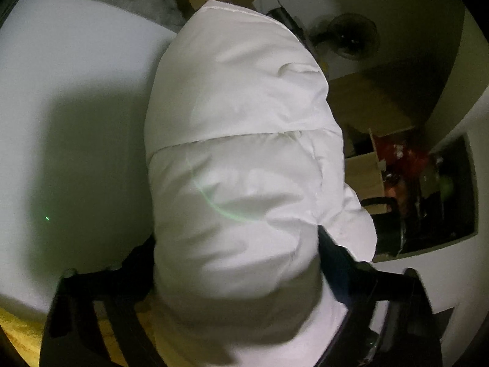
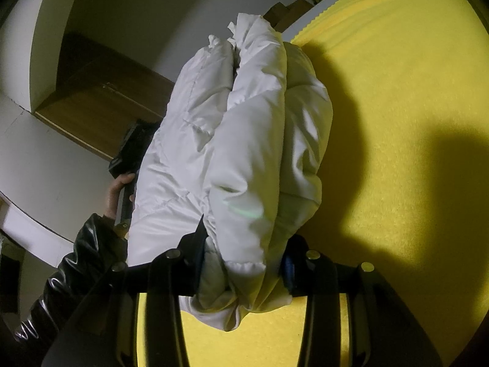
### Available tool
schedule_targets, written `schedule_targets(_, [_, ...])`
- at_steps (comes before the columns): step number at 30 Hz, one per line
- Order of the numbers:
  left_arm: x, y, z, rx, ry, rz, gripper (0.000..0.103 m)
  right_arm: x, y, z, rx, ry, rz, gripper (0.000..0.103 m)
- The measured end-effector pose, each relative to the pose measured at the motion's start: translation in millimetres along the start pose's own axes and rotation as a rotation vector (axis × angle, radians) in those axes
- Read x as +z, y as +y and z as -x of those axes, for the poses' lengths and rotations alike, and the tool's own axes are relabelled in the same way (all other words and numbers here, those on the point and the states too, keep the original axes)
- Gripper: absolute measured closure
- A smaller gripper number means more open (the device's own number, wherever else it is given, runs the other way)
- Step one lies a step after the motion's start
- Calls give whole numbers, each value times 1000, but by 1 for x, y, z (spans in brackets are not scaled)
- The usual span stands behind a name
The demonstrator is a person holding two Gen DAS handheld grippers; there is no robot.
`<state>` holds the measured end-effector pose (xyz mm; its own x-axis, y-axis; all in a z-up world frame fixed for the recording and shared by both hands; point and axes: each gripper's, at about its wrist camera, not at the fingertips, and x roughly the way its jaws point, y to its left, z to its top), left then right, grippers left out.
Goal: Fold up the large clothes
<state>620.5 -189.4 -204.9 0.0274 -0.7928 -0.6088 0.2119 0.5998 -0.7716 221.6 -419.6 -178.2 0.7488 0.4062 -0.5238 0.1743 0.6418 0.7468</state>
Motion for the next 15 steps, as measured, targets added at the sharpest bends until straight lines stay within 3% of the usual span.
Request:
schedule_targets(2, [-2,-5,5,5,-13,-25,44,-1,2,-1,0,0,8,63])
schedule_targets(5, [-8,-17,11,53,-54,-75,60,-3,9,0,-8,-18,36,68])
schedule_targets(8, [-12,-34,17,110,-95,-129,70,-6,17,4,-10,-53,71,75])
schedule_targets(15, [-30,-82,60,174,-180,-181,74,-6,45,15,1,-72,141,78])
